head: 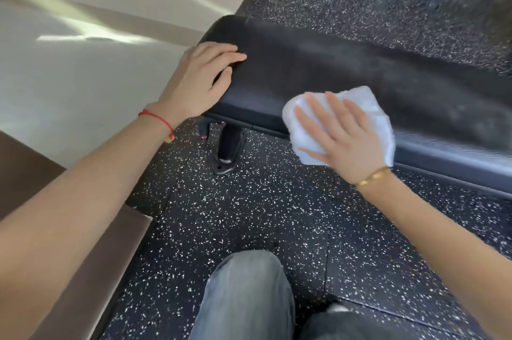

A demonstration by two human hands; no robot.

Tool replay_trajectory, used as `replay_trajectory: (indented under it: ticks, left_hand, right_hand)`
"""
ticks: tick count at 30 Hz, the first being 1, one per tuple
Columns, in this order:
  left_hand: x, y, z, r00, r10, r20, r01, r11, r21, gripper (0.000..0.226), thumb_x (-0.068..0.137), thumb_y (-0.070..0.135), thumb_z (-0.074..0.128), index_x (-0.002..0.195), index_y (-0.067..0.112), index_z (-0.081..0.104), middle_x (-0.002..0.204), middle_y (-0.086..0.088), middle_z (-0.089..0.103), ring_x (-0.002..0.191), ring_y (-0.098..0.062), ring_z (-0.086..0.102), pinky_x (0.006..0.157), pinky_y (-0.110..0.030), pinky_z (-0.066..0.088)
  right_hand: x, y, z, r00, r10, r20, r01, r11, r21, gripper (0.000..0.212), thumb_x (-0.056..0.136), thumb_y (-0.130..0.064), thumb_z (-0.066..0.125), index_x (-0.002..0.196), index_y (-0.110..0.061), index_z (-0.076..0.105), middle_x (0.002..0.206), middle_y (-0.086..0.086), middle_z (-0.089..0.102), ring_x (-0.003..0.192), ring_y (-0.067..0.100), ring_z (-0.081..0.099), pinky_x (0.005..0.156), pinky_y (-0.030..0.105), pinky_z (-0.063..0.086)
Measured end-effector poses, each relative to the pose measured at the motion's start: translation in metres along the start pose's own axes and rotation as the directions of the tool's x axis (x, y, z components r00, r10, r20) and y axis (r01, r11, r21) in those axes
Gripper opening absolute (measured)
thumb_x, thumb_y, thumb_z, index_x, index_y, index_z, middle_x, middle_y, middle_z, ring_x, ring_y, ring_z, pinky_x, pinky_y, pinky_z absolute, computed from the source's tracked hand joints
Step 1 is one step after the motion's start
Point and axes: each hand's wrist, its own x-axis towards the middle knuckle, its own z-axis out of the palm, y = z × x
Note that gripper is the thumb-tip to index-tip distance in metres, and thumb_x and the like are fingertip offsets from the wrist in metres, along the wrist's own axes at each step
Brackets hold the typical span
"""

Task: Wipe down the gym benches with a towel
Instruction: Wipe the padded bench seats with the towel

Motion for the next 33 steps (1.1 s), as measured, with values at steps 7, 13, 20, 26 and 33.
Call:
replay_trajectory:
  ticks: [7, 13, 20, 26, 33]
  left_hand:
    - [0.000, -0.002, 0.007, 0.997, -0.005, -0.074, 0.008, 1.000, 0.029, 0.042, 0.098, 0.019, 0.034, 0.130, 0.021, 0.061, 0.135, 0.002, 0.058, 0.125, -0.025, 0.050, 0.107, -0.040, 0.035]
    - [-0.002, -0.001, 0.007, 0.995, 0.002, -0.100, 0.001, 1.000, 0.028, 0.041, 0.101, 0.022, 0.034, 0.131, 0.022, 0.061, 0.136, 0.003, 0.058, 0.125, -0.024, 0.051, 0.107, -0.039, 0.036]
    - [-0.001, 0.003, 0.008, 0.993, -0.005, -0.122, 0.008, 1.000, 0.027, 0.041, 0.101, 0.023, 0.033, 0.129, 0.022, 0.062, 0.135, 0.003, 0.059, 0.125, -0.023, 0.051, 0.107, -0.037, 0.035]
    - [-0.003, 0.000, 0.011, 0.988, -0.002, -0.151, 0.003, 1.000, 0.010, 0.040, 0.102, 0.025, 0.034, 0.130, 0.025, 0.062, 0.135, 0.006, 0.059, 0.125, -0.022, 0.051, 0.108, -0.037, 0.036]
    - [-0.003, 0.000, 0.009, 0.991, -0.010, -0.134, 0.012, 1.000, 0.011, 0.041, 0.100, 0.026, 0.034, 0.130, 0.025, 0.062, 0.136, 0.006, 0.058, 0.126, -0.021, 0.050, 0.108, -0.036, 0.033]
  right_hand:
    - [0.028, -0.030, 0.009, 1.000, 0.022, -0.010, -0.023, 0.990, -0.141, 0.060, 0.101, -0.052, 0.047, 0.150, -0.019, 0.039, 0.150, 0.004, 0.049, 0.129, 0.031, 0.056, 0.102, 0.043, 0.046]
    - [0.038, -0.047, 0.014, 1.000, -0.002, -0.014, 0.001, 0.995, -0.098, 0.063, 0.100, -0.049, 0.050, 0.155, -0.023, 0.033, 0.155, 0.001, 0.043, 0.135, 0.028, 0.050, 0.109, 0.041, 0.042]
    - [-0.008, -0.020, 0.005, 0.994, 0.105, 0.008, -0.102, 0.981, -0.165, 0.078, 0.094, -0.049, 0.063, 0.157, -0.023, 0.027, 0.160, 0.001, 0.031, 0.141, 0.032, 0.038, 0.117, 0.043, 0.027]
    - [0.057, -0.063, 0.023, 1.000, 0.010, -0.018, -0.013, 0.990, -0.139, 0.063, 0.101, -0.053, 0.044, 0.156, -0.024, 0.030, 0.157, -0.001, 0.040, 0.135, 0.026, 0.050, 0.112, 0.041, 0.037]
    - [-0.019, -0.020, 0.009, 0.999, 0.042, -0.027, -0.047, 0.978, -0.202, 0.099, 0.076, -0.029, 0.084, 0.157, -0.028, 0.026, 0.165, -0.003, 0.018, 0.145, 0.030, 0.030, 0.122, 0.041, 0.018]
